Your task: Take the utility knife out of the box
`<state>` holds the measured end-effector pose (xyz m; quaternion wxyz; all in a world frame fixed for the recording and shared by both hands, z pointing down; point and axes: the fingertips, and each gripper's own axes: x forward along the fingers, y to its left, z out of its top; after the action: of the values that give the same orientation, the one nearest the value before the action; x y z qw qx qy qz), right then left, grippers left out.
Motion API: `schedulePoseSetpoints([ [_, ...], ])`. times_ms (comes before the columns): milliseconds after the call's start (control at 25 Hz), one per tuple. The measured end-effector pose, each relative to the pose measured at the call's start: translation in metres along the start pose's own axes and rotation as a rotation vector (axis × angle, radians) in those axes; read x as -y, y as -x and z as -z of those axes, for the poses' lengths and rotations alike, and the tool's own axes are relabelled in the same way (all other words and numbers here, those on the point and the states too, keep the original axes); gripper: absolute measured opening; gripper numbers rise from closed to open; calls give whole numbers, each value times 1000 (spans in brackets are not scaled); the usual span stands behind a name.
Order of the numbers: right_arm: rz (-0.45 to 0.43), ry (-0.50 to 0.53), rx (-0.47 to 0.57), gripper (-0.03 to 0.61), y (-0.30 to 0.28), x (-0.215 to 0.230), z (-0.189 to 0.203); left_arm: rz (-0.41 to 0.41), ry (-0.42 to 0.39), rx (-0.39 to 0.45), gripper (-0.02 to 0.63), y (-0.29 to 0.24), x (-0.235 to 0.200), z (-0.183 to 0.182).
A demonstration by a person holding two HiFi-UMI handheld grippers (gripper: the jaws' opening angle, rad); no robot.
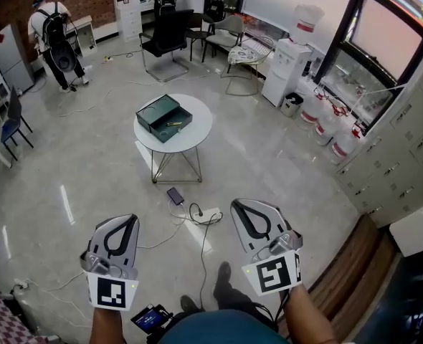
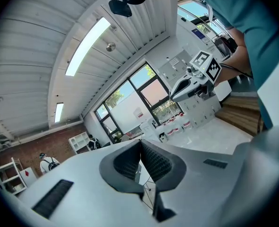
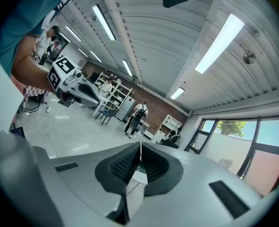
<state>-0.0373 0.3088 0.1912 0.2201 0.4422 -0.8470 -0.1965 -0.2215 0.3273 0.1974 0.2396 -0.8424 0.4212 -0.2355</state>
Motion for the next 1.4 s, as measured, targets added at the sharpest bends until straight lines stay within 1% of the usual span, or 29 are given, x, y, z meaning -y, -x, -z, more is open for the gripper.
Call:
schedulePoseSetpoints([
  [120,-31,2,28,38,-3,2,4,-28,3,-13,18,-1,8,-4],
  [240,-63,7,40,38,-37,8,31,-51,17,-29,18,-32,10,19],
  [320,-81,9,50,38,-56,10,40,-62,21,-43,18,-45,8,32],
  [440,-110,12,69,38,-66,7,40,-86,18,-55,18,-43,5,34],
  [640,-148,4,103,40,-78,3,36,-119,26,-103,18,-34,1,42],
  [840,-166,-7,122,38,-87,2,37,-133,16,-110,18,-35,-1,41],
  [960,-173,-15,117,38,-89,-7,34,-125,26,-118,18,-27,-1,47],
  [1080,-149,-29,116,38,-86,-8,34,-107,18,-106,18,-28,-3,51],
  [1280,-117,-30,68,38,-89,9,65,-67,18,-67,18,-65,4,52],
  [1400,-87,-31,41,38,-83,8,60,-35,16,-30,18,-67,1,50],
])
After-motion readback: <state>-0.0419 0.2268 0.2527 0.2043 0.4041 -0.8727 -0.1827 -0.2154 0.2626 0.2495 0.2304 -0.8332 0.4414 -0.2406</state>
